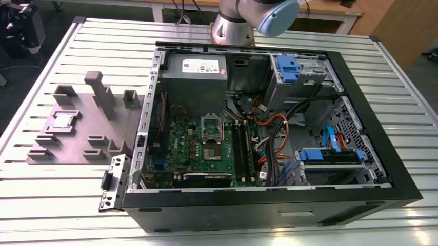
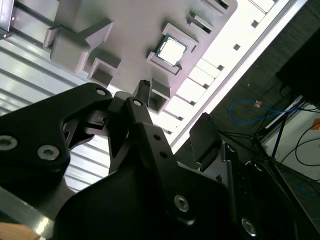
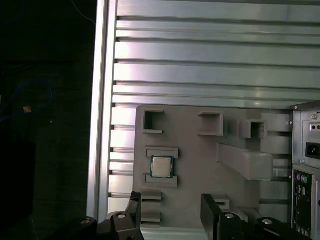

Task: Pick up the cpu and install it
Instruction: 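Pick up the cpu and move it towards the insertion slot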

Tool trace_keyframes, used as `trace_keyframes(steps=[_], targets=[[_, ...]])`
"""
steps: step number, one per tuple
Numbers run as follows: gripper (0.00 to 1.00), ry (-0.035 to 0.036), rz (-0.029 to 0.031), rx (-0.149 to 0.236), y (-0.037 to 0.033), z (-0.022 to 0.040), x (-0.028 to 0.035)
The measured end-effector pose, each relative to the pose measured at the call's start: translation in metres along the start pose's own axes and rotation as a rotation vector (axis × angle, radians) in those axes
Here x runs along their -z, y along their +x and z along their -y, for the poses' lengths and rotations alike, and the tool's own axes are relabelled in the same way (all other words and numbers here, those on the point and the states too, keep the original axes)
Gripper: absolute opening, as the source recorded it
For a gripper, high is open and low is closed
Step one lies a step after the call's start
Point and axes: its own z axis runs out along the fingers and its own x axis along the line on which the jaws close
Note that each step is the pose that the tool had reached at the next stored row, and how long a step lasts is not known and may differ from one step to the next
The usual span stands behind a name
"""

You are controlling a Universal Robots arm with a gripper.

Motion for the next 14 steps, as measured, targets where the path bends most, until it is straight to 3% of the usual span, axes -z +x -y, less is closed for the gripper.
trace_keyframes(steps=[14], targets=[[0.59, -0.0032, 0.0001, 0.000, 0.0000, 0.0001, -0.0023]])
